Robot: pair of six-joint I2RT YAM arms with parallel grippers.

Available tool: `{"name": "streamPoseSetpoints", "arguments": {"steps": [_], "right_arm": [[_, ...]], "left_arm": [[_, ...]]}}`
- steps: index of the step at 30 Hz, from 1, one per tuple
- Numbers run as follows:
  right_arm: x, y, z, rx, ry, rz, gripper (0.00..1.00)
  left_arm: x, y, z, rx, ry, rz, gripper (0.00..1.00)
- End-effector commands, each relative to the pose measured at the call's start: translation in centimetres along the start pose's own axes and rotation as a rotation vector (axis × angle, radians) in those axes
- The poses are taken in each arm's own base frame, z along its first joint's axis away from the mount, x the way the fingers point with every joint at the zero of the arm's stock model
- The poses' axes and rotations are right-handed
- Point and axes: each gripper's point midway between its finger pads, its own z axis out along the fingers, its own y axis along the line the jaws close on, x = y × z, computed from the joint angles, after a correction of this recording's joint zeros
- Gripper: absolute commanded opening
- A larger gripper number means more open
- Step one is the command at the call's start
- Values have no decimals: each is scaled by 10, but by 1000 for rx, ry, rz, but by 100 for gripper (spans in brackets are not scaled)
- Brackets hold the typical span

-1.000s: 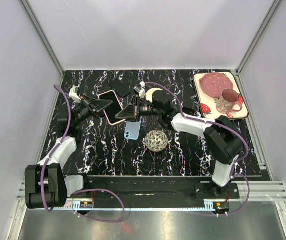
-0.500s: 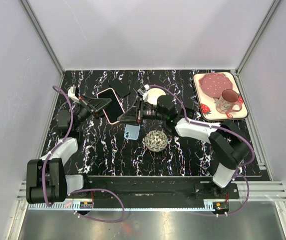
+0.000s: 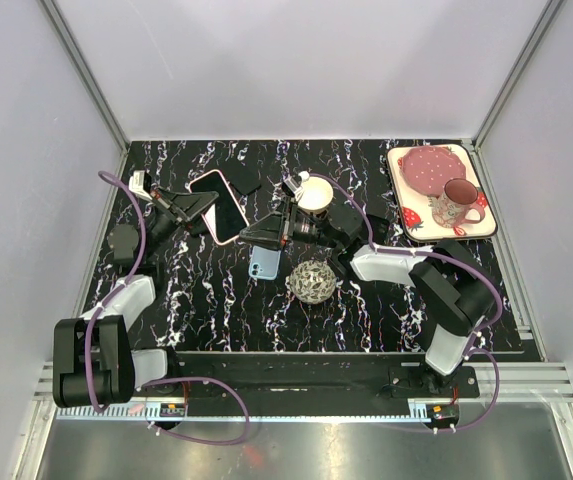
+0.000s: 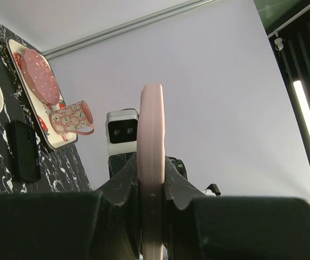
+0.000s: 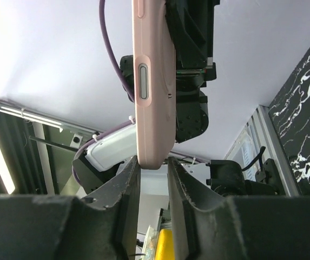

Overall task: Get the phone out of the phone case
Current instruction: Remove the phone case from the phone.

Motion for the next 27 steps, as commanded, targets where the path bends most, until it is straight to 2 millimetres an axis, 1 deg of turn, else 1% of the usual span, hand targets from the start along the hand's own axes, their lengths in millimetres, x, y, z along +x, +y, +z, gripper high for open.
{"name": "streamPoseSetpoints", "arguments": {"steps": [1,6,11,14,16,20,22,23,27], "right_arm": [[-6,20,4,-75,-35,-40,29],[-9,23,6,-81,-36,-45,29],[-13,30,11,-93,-31,-59,26],[-14,31,13,-86,-39,-54,27],[-17,28,14,-76,-45,-52,27],[-22,30,16,-78,-55,-49,26],[-24,28,16,-75,-61,-43,30],[-25,28,16,-76,-62,-43,34],[-30,25,16,-70,-80,-32,35]], "left_arm": [[-4,-35,-1,128,-28,78,0],[-2,-34,-2,126,-25,76,0],[-3,-32,-3,123,-27,73,0],[-2,-32,-3,125,-25,72,0],[-2,-33,-3,128,-26,74,0],[-2,-34,-4,129,-27,77,0],[-2,-34,-4,131,-27,75,0],[-2,-34,-4,131,-28,73,0],[-2,-34,-5,134,-27,72,0]]}}
